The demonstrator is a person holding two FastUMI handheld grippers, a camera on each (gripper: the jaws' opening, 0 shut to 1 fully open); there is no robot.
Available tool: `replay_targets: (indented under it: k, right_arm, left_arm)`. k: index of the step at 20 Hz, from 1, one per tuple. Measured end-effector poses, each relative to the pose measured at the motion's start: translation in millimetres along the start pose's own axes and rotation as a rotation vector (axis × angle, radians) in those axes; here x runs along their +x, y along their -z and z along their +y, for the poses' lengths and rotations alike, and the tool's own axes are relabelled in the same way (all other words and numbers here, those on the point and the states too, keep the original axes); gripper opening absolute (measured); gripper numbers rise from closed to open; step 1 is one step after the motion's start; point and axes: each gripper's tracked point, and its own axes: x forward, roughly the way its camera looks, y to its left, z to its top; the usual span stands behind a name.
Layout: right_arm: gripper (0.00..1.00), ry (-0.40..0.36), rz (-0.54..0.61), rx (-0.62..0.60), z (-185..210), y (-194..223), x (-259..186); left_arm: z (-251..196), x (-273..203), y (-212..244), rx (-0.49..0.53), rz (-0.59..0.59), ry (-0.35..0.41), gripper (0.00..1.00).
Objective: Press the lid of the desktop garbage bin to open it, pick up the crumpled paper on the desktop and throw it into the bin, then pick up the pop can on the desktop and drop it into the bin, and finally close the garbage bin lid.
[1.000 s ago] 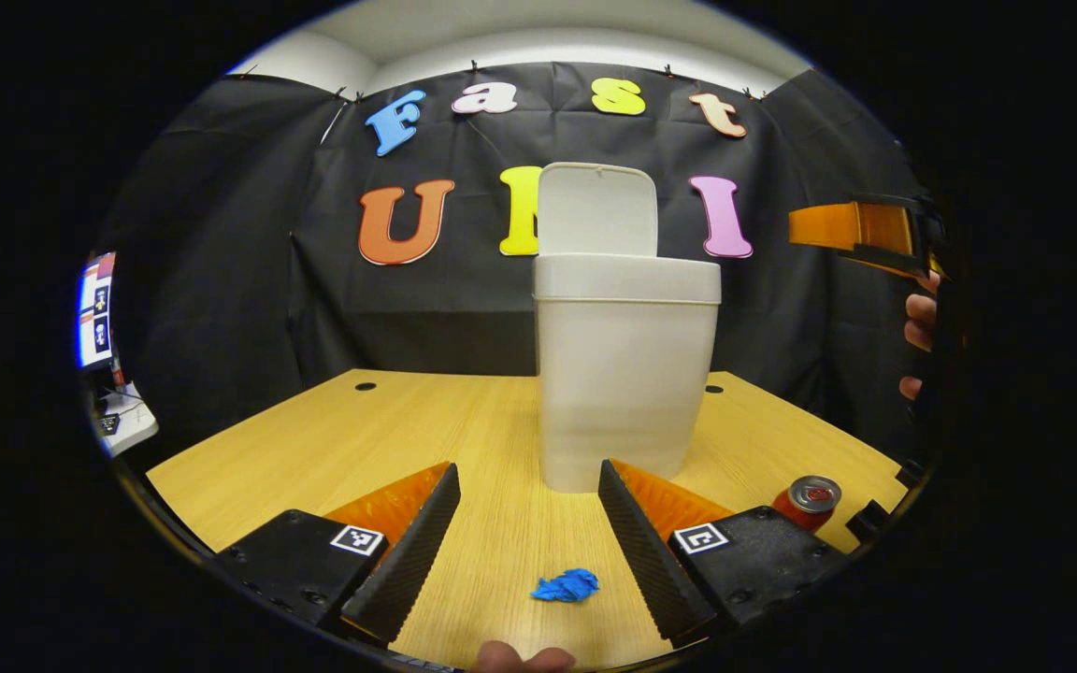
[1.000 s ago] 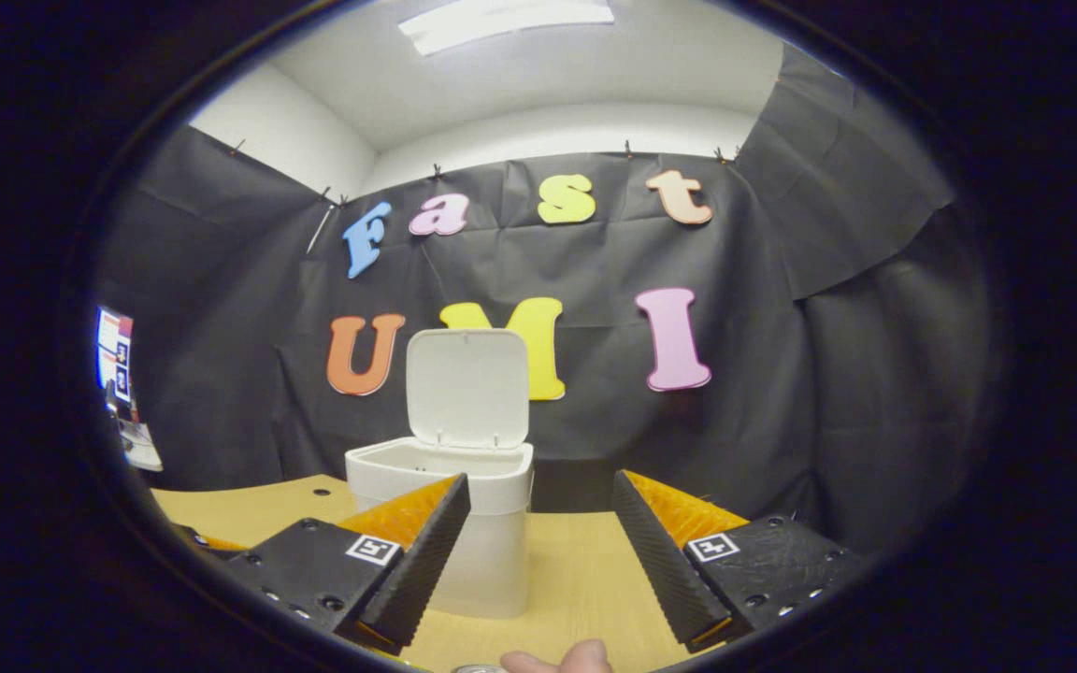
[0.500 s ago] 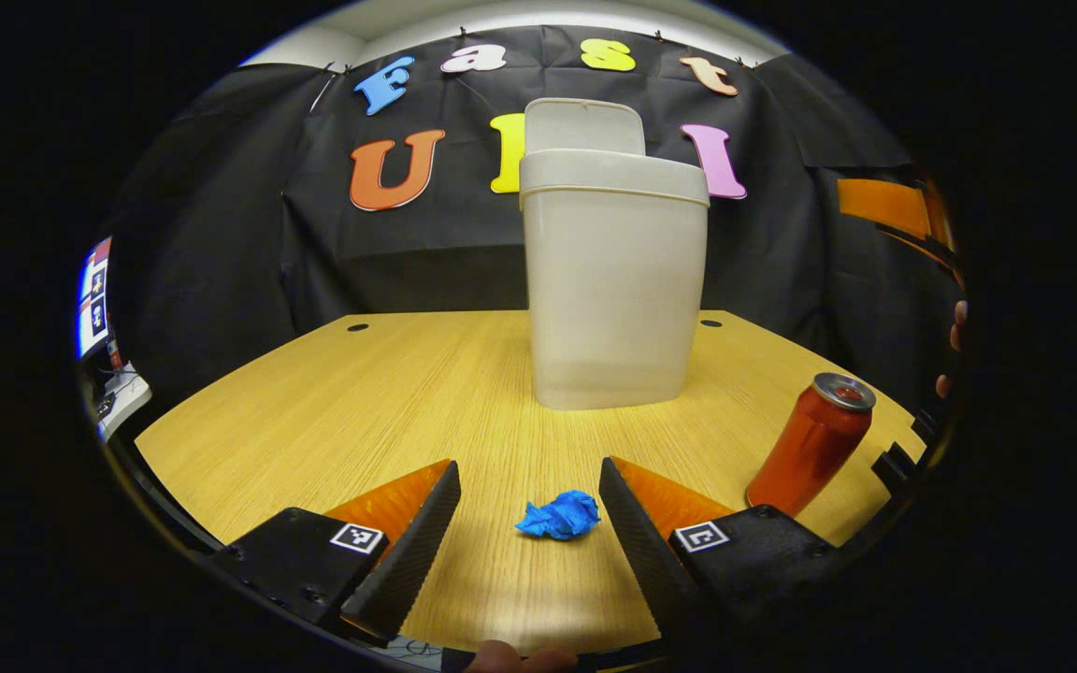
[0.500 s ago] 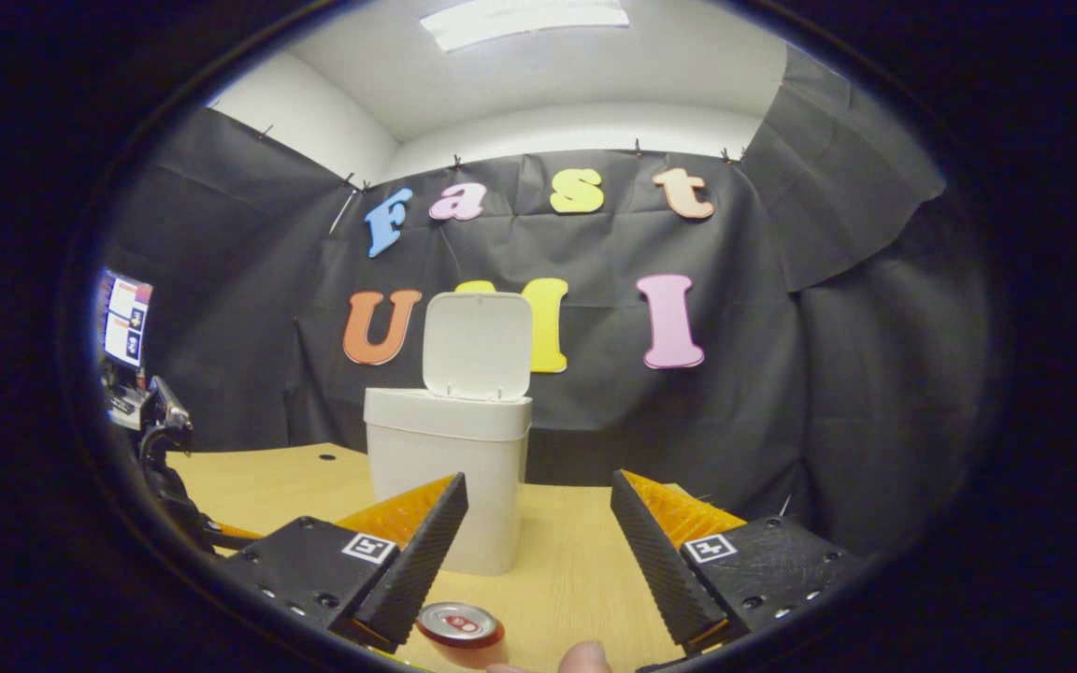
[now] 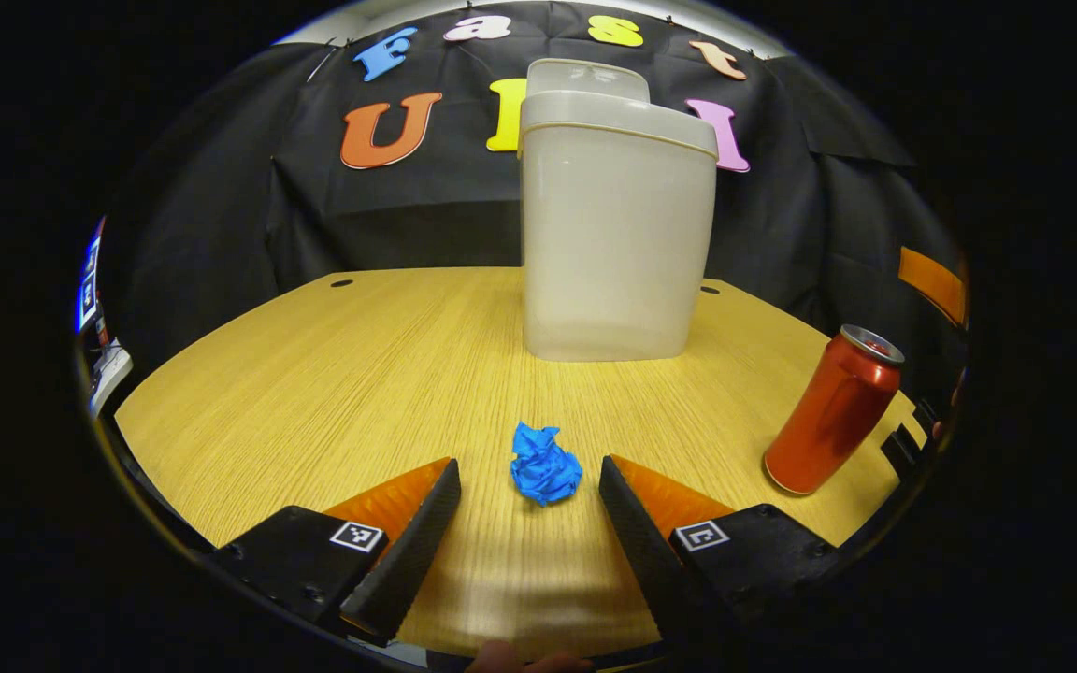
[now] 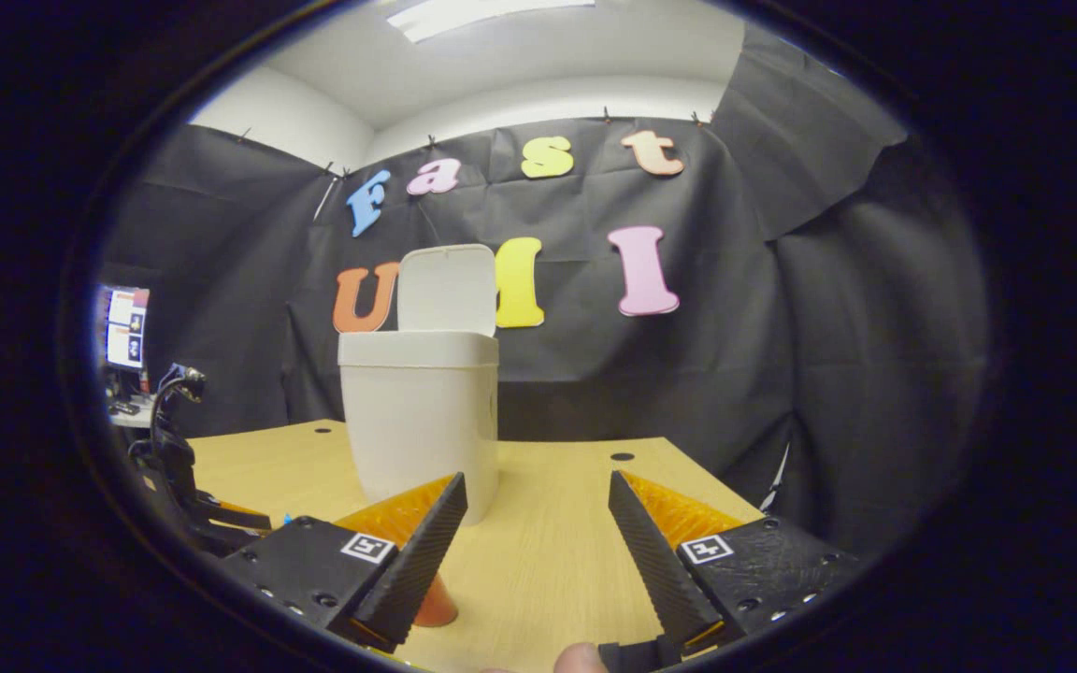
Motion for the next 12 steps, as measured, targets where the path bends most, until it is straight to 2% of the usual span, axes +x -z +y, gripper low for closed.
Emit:
replay_targets:
  k: [3,6,10,12]
  right_arm:
    - [0.94,-0.025,0.052,0.030,5,18,-5]
    - [0.95,-0.025,0.035,0.044,2,21,-15]
    - [0.95,-0.041,0.013,0.074,20,15,-27]
    - [0.95,-0.072,0.025,0.059,37,17,-31]
  left_arm:
    - [5,5,0,0.006,0.019,-0.008,0.94]
    - [7,5,0,0.002,0.032,-0.010,0.86]
    - [12,4,1,0.004,0.038,-0.021,0.69]
    - [12,4,0,0.000,0.036,-0.023,0.53]
